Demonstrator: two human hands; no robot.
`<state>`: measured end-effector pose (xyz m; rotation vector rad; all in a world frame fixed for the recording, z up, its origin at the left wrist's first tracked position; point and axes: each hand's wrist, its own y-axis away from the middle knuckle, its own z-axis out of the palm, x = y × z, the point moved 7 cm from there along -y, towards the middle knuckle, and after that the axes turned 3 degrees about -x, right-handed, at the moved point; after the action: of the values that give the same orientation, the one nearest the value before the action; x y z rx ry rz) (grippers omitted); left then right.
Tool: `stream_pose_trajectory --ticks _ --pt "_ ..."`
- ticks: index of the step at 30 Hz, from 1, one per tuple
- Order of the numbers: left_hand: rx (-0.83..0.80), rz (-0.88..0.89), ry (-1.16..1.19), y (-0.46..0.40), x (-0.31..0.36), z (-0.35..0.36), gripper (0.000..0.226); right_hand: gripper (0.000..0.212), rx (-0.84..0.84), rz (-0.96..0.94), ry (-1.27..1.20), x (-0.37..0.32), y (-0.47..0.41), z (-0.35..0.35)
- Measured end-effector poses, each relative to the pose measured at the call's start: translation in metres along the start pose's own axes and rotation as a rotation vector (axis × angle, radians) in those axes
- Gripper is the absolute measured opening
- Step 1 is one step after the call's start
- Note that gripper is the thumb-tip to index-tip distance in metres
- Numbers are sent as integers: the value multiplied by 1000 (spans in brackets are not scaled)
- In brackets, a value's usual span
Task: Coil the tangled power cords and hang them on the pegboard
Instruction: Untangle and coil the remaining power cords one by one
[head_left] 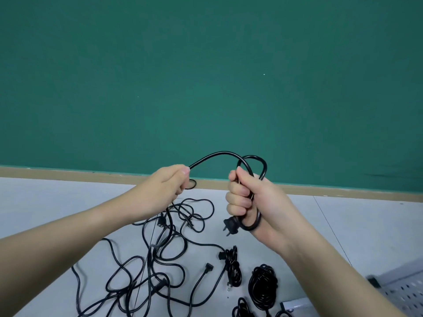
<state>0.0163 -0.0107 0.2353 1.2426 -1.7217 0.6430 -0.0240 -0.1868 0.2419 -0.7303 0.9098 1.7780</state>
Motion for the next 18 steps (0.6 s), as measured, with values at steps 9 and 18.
stream_pose_trajectory --ticks 9,18 --pt "-232 30 -29 22 28 42 48 28 -23 -45 288 24 -2 11" --pt "-245 24 -301 28 30 46 60 33 88 -192 347 -6 -3 9"
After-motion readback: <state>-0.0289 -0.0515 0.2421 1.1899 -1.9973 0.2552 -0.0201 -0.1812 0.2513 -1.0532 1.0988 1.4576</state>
